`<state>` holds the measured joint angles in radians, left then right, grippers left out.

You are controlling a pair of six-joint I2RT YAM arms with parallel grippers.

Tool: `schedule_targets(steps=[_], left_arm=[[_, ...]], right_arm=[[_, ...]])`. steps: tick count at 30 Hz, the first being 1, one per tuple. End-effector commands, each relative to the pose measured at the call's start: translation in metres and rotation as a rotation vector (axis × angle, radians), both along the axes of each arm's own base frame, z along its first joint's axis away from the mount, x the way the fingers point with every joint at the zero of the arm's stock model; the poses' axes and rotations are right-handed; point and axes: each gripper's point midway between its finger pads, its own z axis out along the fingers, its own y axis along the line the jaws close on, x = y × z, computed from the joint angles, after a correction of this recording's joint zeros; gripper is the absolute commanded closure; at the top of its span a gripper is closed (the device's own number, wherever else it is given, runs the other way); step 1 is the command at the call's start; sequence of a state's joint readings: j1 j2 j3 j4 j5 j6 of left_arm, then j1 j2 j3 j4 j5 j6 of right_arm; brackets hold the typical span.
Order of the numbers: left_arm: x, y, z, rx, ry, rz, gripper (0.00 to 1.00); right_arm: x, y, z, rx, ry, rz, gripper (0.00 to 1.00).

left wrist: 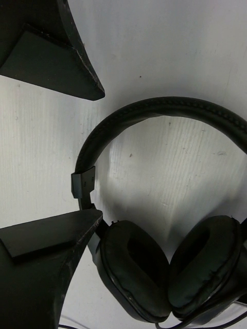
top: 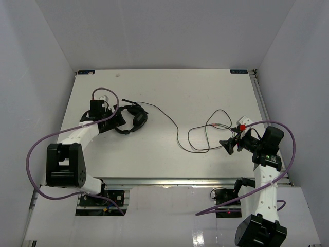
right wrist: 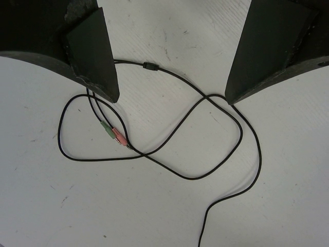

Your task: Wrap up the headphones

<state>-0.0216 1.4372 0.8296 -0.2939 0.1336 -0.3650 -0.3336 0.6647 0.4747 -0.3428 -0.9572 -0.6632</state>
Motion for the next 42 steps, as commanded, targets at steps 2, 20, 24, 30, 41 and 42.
schedule_targets(steps=[2, 20, 24, 30, 41, 42], left_arm=[[0.023, 0.009, 0.007, 0.037, -0.015, 0.019, 0.03], [0.042, 0.038, -0.034, 0.158, 0.067, 0.120, 0.18], [0.044, 0.038, -0.040, 0.146, 0.078, 0.114, 0.25], [0.045, 0.033, -0.045, 0.126, 0.081, 0.102, 0.39], [0.041, 0.031, -0.049, 0.119, 0.094, 0.089, 0.70], [0.040, 0.031, -0.049, 0.119, 0.095, 0.089, 0.73]], right_arm=[[-0.001, 0.002, 0.004, 0.001, -0.019, 0.021, 0.10], [0.000, 0.001, 0.002, 0.003, -0.006, 0.015, 0.10], [0.001, 0.001, 0.002, -0.001, -0.008, 0.013, 0.10], [0.001, 0.000, 0.001, -0.001, -0.006, 0.012, 0.10], [0.002, -0.001, 0.000, -0.004, -0.005, 0.006, 0.10], [0.002, -0.001, 0.001, -0.003, -0.004, 0.006, 0.10]])
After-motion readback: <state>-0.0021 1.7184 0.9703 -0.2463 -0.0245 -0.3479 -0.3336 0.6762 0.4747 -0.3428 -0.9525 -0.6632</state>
